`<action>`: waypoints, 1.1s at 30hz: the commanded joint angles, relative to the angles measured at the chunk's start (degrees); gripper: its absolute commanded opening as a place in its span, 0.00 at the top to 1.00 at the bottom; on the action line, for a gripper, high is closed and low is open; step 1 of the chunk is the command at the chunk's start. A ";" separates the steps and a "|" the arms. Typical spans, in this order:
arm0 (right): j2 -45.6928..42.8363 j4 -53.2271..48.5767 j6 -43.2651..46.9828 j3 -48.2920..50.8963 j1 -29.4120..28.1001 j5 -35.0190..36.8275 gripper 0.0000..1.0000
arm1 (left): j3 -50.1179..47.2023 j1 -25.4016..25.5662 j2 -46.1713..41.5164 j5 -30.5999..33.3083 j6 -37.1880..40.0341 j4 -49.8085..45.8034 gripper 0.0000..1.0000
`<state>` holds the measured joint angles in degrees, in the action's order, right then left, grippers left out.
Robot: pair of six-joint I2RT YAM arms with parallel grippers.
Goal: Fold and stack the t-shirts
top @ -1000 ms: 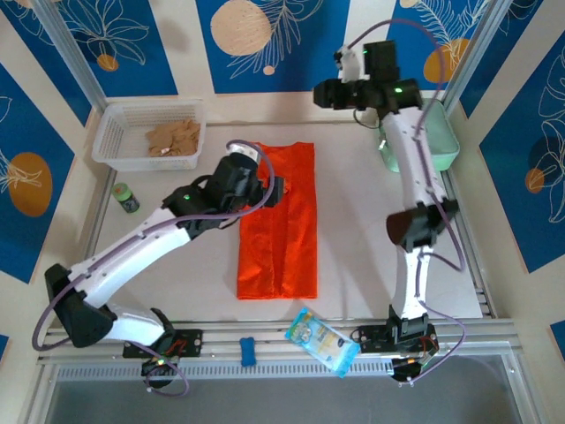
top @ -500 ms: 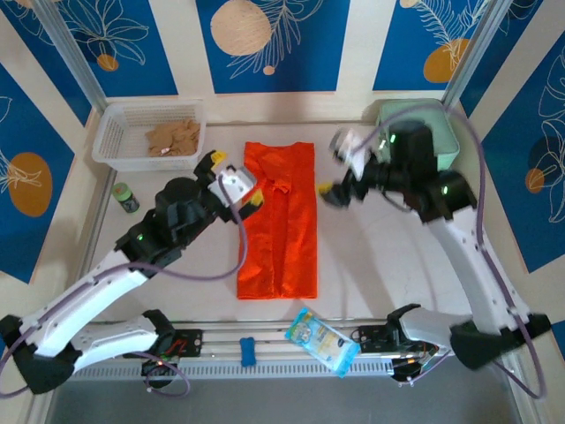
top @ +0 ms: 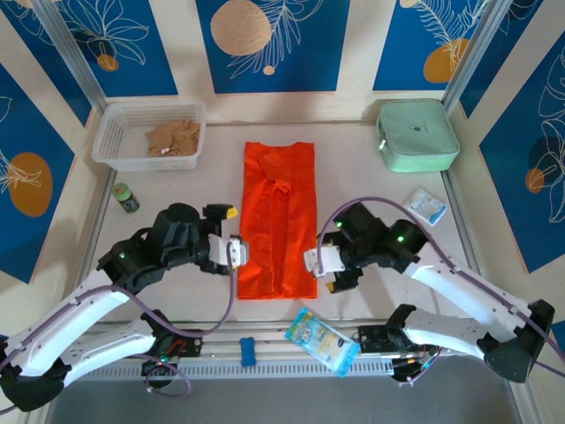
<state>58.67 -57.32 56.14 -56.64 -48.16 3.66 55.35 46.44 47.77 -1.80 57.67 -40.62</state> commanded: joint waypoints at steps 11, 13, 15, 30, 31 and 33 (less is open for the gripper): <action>10.63 12.86 0.90 11.79 -11.54 6.02 0.26 | -9.14 4.10 4.34 -14.74 5.24 -9.75 0.14; 13.71 13.96 0.05 11.89 -11.72 7.11 0.29 | -11.20 5.14 5.66 -15.84 4.11 -6.56 0.17; 16.05 14.84 -0.32 11.88 -11.81 7.70 0.30 | -12.43 6.48 7.55 -15.86 3.93 -4.60 0.22; 21.76 17.86 -0.46 13.31 -11.87 9.69 0.35 | -14.91 10.17 18.69 -10.81 7.74 -1.38 0.32; 22.06 17.86 -0.55 13.30 -12.03 9.77 0.35 | -15.39 10.17 18.80 -10.32 8.17 -1.30 0.31; 22.44 17.77 -0.73 13.30 -12.21 9.94 0.36 | -16.12 10.12 18.94 -9.51 8.89 -1.24 0.31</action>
<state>80.44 -39.62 56.31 -44.12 -59.70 13.58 40.53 56.10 66.39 -12.16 63.90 -41.54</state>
